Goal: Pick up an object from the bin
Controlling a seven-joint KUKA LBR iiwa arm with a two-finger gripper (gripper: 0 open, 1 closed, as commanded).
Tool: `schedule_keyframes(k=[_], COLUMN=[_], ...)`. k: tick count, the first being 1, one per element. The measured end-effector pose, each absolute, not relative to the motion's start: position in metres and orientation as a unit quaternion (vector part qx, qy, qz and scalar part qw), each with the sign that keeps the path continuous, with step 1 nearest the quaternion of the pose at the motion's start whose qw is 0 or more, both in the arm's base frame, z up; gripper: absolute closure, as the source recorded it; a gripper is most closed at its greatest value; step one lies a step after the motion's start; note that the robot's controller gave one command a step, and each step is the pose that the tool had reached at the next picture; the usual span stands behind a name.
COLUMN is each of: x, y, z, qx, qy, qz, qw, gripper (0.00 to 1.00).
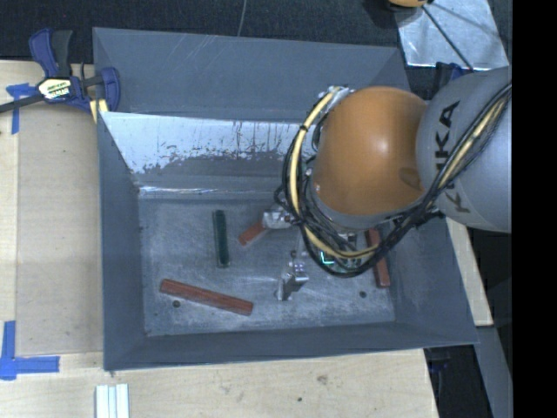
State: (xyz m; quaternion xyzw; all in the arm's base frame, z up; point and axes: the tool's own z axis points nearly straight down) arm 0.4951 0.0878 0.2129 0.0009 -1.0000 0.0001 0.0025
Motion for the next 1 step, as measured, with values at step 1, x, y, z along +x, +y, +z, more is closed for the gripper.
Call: schedule_keyframes(k=[1], x=[0.4968], y=[0.0876], z=[0.2164], qx=[0.000], qy=[-1.000], qz=[0.000], qw=[-0.001], gripper=[0.00])
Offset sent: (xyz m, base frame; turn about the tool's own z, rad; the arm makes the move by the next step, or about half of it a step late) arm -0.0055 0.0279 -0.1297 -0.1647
